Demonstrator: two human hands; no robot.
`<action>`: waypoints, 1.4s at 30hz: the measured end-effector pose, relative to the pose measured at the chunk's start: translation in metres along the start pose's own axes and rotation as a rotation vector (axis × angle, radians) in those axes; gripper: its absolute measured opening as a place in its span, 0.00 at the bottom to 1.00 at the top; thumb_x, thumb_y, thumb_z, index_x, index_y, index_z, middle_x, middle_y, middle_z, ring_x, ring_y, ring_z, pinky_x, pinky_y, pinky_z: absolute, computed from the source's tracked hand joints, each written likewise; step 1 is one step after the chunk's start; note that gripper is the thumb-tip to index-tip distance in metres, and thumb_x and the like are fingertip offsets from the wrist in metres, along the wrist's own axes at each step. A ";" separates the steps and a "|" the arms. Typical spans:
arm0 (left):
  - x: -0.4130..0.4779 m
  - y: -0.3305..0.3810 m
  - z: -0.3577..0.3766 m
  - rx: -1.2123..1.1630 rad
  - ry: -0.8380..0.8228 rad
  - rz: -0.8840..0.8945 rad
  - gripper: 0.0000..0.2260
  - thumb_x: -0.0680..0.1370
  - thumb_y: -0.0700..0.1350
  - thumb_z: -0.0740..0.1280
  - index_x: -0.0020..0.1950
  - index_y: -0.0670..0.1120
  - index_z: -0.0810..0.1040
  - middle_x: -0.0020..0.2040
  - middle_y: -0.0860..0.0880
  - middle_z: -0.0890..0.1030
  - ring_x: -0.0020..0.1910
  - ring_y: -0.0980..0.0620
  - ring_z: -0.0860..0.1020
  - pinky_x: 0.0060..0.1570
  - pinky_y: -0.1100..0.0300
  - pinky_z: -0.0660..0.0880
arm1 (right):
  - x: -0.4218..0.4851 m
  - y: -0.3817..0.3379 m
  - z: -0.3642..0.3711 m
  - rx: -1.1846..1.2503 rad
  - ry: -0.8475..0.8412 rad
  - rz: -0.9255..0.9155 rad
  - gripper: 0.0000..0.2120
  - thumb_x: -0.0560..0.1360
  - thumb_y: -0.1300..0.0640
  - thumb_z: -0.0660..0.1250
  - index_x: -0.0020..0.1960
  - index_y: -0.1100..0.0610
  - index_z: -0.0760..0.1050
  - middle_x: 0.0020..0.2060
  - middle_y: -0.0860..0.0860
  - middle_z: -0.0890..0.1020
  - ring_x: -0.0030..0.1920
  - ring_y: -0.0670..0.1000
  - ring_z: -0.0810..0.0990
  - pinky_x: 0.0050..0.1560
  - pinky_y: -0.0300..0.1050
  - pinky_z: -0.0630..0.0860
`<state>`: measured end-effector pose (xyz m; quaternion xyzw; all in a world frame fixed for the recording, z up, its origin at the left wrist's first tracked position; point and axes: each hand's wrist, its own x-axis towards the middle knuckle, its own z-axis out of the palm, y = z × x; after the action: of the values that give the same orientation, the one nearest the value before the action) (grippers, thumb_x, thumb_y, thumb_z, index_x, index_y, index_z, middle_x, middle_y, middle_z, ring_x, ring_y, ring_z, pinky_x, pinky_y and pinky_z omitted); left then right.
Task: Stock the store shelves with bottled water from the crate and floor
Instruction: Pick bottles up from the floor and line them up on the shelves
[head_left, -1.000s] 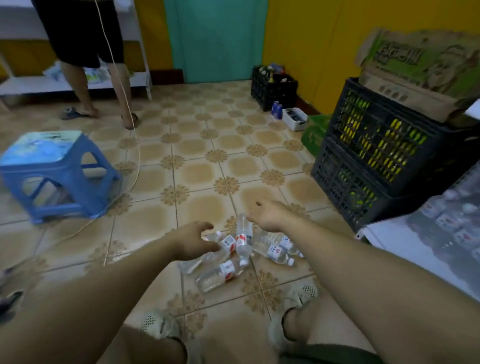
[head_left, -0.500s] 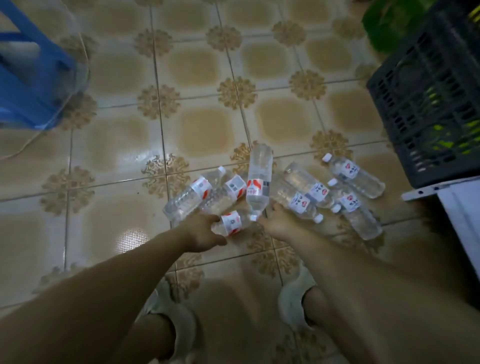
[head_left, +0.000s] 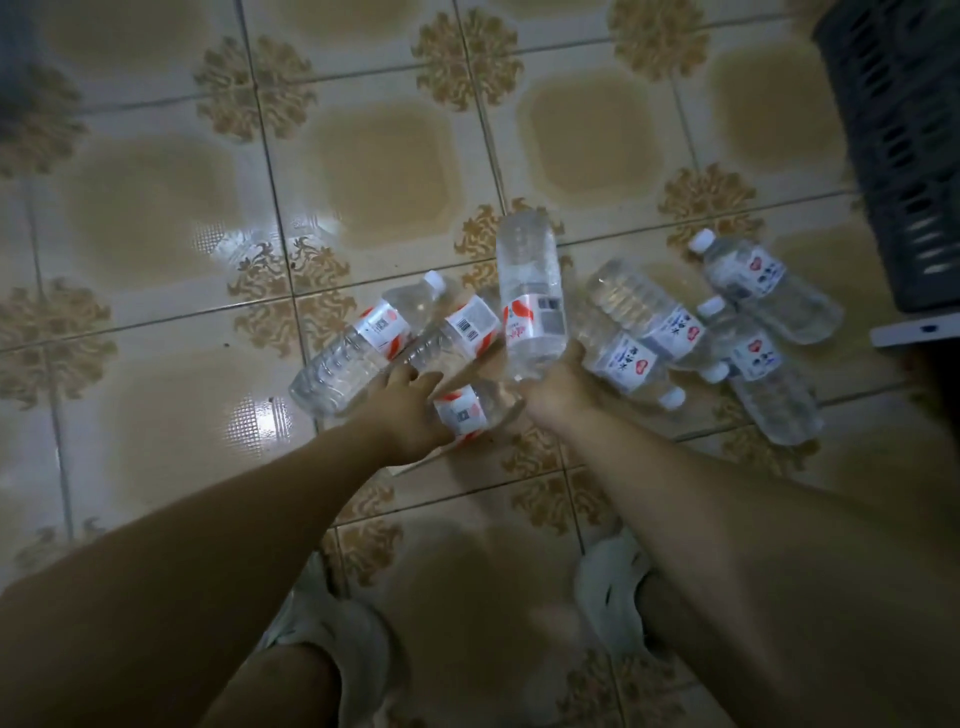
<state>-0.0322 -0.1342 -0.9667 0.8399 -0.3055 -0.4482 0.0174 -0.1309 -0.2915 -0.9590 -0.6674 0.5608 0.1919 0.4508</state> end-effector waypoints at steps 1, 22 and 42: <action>-0.002 0.004 -0.002 -0.034 0.005 0.014 0.38 0.74 0.59 0.68 0.78 0.51 0.55 0.77 0.45 0.55 0.75 0.41 0.54 0.73 0.46 0.57 | -0.009 -0.005 -0.009 -0.026 0.012 -0.047 0.33 0.78 0.55 0.66 0.75 0.56 0.51 0.57 0.51 0.74 0.53 0.55 0.74 0.46 0.45 0.69; -0.304 0.161 -0.168 -0.753 0.442 0.721 0.27 0.67 0.39 0.77 0.63 0.47 0.72 0.52 0.51 0.81 0.51 0.54 0.80 0.52 0.59 0.78 | -0.399 -0.123 -0.238 0.188 0.615 -1.020 0.09 0.72 0.48 0.70 0.48 0.51 0.76 0.39 0.45 0.77 0.41 0.47 0.76 0.40 0.44 0.72; -0.540 0.375 -0.140 -0.748 0.047 1.280 0.06 0.79 0.43 0.65 0.56 0.47 0.73 0.44 0.46 0.82 0.41 0.48 0.81 0.38 0.53 0.78 | -0.597 0.038 -0.399 0.778 0.868 -1.086 0.19 0.80 0.39 0.57 0.58 0.53 0.73 0.43 0.48 0.79 0.43 0.47 0.80 0.44 0.44 0.74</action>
<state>-0.3340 -0.1875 -0.3683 0.4448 -0.5617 -0.4065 0.5669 -0.4434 -0.2721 -0.3115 -0.6572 0.3093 -0.5414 0.4234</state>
